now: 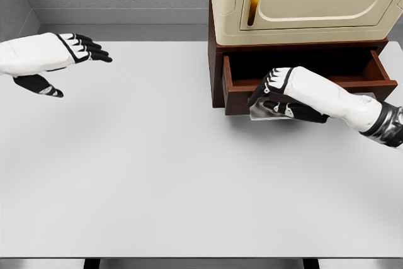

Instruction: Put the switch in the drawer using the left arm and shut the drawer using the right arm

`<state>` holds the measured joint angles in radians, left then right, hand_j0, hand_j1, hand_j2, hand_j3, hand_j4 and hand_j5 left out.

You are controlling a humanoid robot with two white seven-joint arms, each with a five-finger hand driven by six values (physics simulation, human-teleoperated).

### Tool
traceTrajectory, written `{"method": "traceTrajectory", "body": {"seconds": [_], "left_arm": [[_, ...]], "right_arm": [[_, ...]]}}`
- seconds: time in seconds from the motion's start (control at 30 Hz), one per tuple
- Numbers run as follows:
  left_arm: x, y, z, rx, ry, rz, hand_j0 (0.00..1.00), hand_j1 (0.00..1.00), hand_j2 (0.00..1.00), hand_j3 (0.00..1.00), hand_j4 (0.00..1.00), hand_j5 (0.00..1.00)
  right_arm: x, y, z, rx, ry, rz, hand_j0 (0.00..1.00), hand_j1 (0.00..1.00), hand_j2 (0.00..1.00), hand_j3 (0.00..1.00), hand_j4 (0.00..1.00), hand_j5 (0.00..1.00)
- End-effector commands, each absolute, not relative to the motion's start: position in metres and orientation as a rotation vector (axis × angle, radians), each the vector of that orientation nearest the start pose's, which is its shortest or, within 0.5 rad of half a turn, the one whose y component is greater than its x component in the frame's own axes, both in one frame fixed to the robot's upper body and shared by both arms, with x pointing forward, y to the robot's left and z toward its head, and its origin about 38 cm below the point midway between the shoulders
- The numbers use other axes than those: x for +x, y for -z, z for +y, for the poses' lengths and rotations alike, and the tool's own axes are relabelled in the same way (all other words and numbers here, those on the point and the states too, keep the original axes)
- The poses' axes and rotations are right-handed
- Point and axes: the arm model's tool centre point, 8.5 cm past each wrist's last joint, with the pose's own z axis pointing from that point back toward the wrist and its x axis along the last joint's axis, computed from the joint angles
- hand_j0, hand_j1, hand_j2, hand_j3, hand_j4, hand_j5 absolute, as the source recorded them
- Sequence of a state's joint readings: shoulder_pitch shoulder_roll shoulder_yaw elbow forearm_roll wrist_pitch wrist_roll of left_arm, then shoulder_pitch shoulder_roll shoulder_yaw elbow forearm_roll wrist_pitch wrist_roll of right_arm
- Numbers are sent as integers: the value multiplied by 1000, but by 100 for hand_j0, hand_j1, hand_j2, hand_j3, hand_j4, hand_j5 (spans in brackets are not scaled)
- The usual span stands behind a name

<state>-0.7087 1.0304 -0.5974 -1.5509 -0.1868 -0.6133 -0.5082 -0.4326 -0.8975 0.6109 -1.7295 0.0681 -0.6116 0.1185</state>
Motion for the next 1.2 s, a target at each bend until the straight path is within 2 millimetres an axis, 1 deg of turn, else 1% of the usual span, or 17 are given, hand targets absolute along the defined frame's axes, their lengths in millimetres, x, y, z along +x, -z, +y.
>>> {"method": "traceTrajectory", "body": {"seconds": [0.0,0.07,0.2,0.33,0.4,0.53,0.57,0.67,0.77,0.8,0.83,0.93,1.03,1.13,1.17], "left_arm": [[416,-300,342,473,2052,-1518,100,100,100,100,100,100],[416,-300,343,474,2052,-1516,100,100,100,100,100,100],[416,-301,344,480,2047,-1521,100,100,100,100,100,100],[417,-301,344,480,2046,-1520,100,100,100,100,100,100],[417,-301,344,481,2044,-1522,100,100,100,100,100,100],[417,-305,347,495,2035,-1526,100,100,100,100,100,100],[417,-305,347,496,2034,-1527,100,100,100,100,100,100],[417,-306,348,498,2034,-1528,100,100,100,100,100,100],[417,-306,348,499,2034,-1526,100,100,100,100,100,100],[417,-306,348,499,2034,-1526,100,100,100,100,100,100],[417,-306,348,499,2034,-1526,100,100,100,100,100,100],[417,-306,348,499,2034,-1526,100,100,100,100,100,100],[416,-306,348,498,2034,-1528,100,100,100,100,100,100],[417,-306,348,497,2032,-1529,100,100,100,100,100,100],[416,-306,348,495,2032,-1528,100,100,100,100,100,100]], "right_arm": [[367,-237,-264,-86,-1606,-2023,54,54,54,54,54,54],[371,-232,-269,-100,-1604,-2000,54,54,54,54,54,54],[377,-228,-274,-119,-1594,-1981,54,54,54,54,54,54],[378,-227,-275,-123,-1591,-1977,53,53,53,53,53,53],[378,-230,-273,-118,-1589,-1990,53,53,53,53,53,53],[377,-250,-274,-127,-1582,-2036,53,53,53,53,53,53],[379,-257,-279,-150,-1578,-2045,53,53,53,53,53,53],[373,-284,-285,-172,-1568,-2095,53,53,53,53,53,53],[376,-302,-301,-247,-1551,-2110,53,53,53,53,53,53],[376,-306,-304,-262,-1547,-2116,53,53,53,53,53,53],[376,-306,-307,-271,-1548,-2109,53,53,53,53,53,53],[384,-300,-329,-318,-1522,-2044,54,54,54,54,54,54],[382,-292,-338,-329,-1535,-1994,54,54,54,54,54,54],[370,-286,-328,-286,-1576,-1989,54,54,54,54,54,54],[362,-290,-322,-268,-1610,-1997,54,54,54,54,54,54]]}}
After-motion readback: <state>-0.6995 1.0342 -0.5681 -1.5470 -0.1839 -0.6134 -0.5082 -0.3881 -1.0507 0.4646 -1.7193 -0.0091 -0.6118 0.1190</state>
